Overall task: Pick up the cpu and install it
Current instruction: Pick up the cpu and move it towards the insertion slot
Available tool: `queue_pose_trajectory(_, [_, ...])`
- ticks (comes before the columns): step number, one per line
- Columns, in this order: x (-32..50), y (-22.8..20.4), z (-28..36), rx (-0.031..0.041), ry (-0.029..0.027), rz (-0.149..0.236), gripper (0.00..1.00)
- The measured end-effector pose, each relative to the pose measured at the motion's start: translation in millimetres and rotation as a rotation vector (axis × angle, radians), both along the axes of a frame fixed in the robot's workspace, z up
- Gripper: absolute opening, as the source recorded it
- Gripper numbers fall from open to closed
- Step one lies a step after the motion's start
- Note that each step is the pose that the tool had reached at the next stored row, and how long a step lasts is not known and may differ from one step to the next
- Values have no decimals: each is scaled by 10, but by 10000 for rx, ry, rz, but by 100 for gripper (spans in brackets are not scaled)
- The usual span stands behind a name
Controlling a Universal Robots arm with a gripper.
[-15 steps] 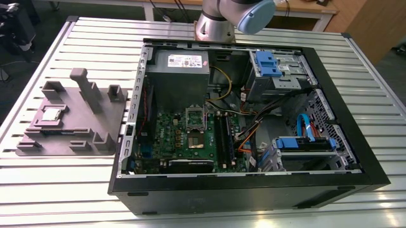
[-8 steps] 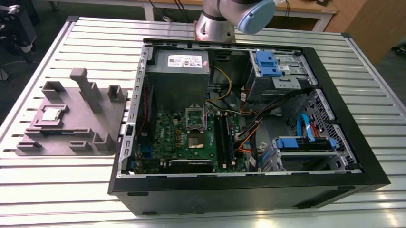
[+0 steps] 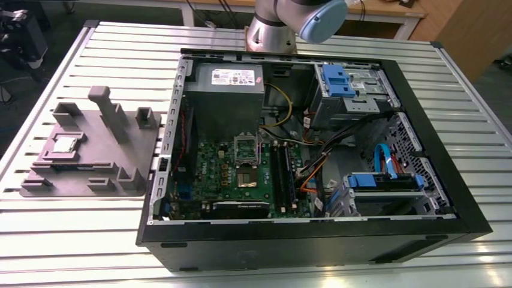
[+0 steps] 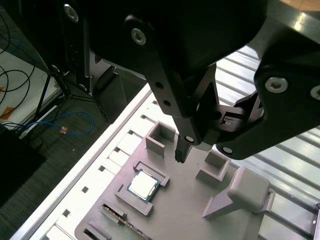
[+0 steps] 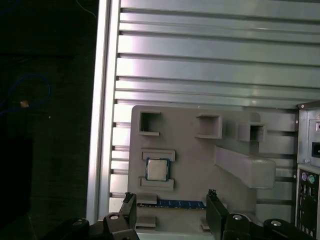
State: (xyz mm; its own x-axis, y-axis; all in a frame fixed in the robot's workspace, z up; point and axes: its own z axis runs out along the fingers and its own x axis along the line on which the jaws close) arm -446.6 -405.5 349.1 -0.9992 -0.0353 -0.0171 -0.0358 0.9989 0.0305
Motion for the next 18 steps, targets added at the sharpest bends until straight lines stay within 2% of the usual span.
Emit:
queue_pose_trajectory(11, [0, 0, -88, 0, 1, 0, 66])
queue_pose_trajectory(18, [0, 0, -98, 0, 0, 0, 66])
